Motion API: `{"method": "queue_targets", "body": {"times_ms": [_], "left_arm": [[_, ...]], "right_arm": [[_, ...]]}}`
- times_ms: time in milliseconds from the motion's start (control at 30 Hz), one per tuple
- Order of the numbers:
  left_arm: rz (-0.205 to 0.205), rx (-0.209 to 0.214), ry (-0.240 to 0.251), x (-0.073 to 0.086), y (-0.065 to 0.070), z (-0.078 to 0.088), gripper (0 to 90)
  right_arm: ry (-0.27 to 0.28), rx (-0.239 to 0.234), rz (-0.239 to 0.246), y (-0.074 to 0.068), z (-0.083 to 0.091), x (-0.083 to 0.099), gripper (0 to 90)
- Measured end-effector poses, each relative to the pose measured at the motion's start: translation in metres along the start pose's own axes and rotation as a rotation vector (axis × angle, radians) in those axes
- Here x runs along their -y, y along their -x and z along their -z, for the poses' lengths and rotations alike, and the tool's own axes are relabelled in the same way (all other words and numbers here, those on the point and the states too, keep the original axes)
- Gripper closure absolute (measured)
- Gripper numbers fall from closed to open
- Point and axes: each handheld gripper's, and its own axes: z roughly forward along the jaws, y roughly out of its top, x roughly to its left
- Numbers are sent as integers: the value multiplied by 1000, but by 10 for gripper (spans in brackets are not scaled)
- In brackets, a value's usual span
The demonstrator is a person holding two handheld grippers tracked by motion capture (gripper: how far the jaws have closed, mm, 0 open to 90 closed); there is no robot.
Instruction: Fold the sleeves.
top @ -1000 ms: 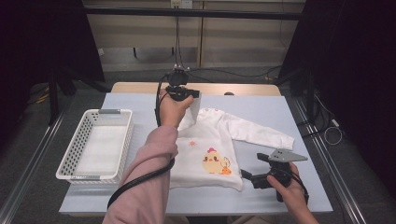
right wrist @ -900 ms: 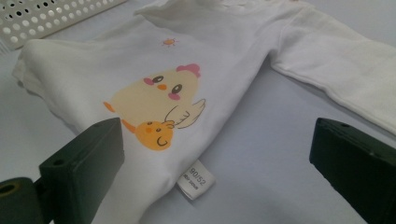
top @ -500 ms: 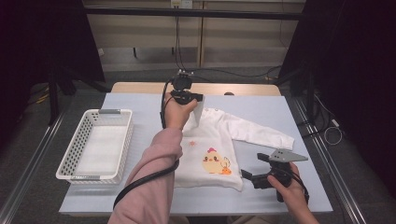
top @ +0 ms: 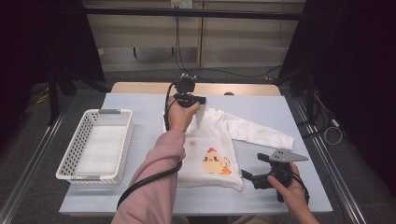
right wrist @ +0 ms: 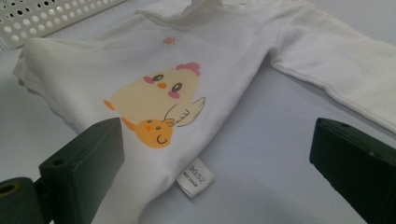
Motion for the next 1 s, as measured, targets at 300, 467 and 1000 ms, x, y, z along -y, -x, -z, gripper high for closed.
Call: {"method": "queue_targets", "body": {"times_ms": [300, 467, 1000], "left_arm": [[-3, 3, -2, 4, 3, -11, 837], [-4, 15, -4, 5, 4, -16, 777], [-14, -25, 14, 15, -5, -4, 392]], "right_arm": [[0, -3, 4, 0, 0, 0, 29], [-1, -5, -3, 0, 1, 1, 29], [4, 7, -11, 2, 3, 2, 29]]}}
